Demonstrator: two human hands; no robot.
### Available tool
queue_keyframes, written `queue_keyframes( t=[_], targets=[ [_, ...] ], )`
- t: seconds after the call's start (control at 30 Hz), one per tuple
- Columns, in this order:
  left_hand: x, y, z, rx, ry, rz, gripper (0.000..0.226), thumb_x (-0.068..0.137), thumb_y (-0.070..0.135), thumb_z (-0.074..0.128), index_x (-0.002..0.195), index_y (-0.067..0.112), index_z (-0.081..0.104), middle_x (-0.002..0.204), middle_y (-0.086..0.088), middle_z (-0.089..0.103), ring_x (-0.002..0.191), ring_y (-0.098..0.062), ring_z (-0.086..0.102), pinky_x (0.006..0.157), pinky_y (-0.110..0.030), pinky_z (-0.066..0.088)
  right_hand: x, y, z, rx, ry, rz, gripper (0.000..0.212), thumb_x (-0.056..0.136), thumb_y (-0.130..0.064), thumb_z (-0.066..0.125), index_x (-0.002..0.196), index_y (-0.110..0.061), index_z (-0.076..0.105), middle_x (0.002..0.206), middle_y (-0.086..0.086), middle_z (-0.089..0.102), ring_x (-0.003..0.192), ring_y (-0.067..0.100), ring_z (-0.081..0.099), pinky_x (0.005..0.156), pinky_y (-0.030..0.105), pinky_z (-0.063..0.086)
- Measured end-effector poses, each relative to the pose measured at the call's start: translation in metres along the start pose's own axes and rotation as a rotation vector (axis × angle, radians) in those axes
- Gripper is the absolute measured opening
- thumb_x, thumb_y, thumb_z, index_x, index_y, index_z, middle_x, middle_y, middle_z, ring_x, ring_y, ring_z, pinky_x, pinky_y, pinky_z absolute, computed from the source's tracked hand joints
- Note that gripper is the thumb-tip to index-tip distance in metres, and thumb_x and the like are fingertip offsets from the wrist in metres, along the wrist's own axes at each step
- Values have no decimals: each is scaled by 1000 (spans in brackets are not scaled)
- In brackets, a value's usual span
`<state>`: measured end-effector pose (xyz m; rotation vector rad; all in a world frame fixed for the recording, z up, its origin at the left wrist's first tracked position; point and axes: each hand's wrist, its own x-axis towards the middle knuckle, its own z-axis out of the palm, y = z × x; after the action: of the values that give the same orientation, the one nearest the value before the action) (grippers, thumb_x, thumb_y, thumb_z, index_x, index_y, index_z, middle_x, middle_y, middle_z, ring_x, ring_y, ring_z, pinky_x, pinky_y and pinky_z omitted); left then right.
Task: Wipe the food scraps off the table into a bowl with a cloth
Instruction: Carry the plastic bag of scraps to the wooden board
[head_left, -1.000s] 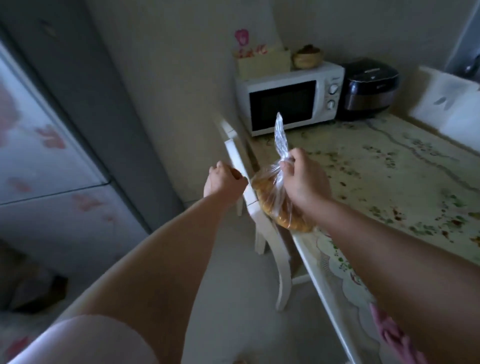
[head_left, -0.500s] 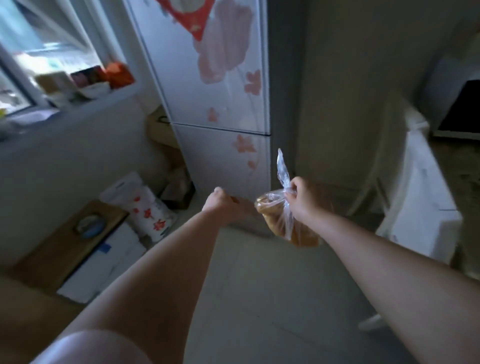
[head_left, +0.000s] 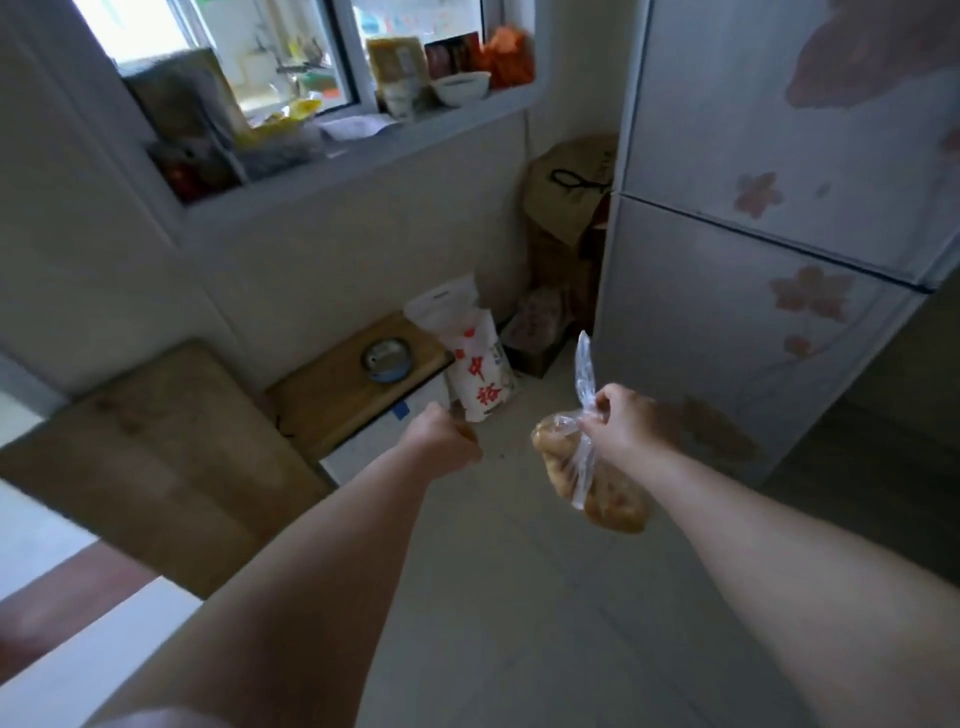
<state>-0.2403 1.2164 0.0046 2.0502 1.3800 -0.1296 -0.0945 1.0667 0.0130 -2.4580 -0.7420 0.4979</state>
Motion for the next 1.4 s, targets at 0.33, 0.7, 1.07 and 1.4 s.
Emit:
queue_keyframes(
  t=[0.33, 0.7, 1.07, 1.4],
  targets=[
    [88, -112, -76, -223, 165, -179, 42, 75, 23, 76, 106, 20, 48, 99, -1, 53, 90, -17, 55, 76, -32, 53, 87, -142, 112, 16, -137, -200, 13, 92, -29, 57, 101, -21, 62, 108, 7, 67, 99, 27, 64, 86, 41, 54],
    [194, -161, -140, -418, 304, -372, 35, 80, 18, 70, 107, 17, 49, 101, -4, 58, 93, -23, 60, 80, -36, 55, 189, -247, 214, -65, -289, -347, 12, 95, -29, 53, 100, -20, 60, 104, 3, 64, 90, 23, 60, 70, 34, 50],
    [314, -231, -171, -519, 208, -396, 48, 76, 27, 74, 116, 17, 50, 106, -3, 60, 97, -21, 61, 81, -35, 56, 267, -326, 328, -38, -417, -289, 15, 95, -28, 52, 87, -16, 58, 84, 0, 59, 82, 22, 59, 67, 30, 45],
    [433, -288, -176, -472, 207, -489, 44, 78, 19, 69, 119, 19, 51, 104, 0, 58, 91, -18, 58, 63, -25, 44, 354, -370, 439, 27, -419, -185, 20, 95, -25, 55, 100, -6, 60, 104, 13, 67, 98, 30, 63, 82, 39, 53]
  ],
)
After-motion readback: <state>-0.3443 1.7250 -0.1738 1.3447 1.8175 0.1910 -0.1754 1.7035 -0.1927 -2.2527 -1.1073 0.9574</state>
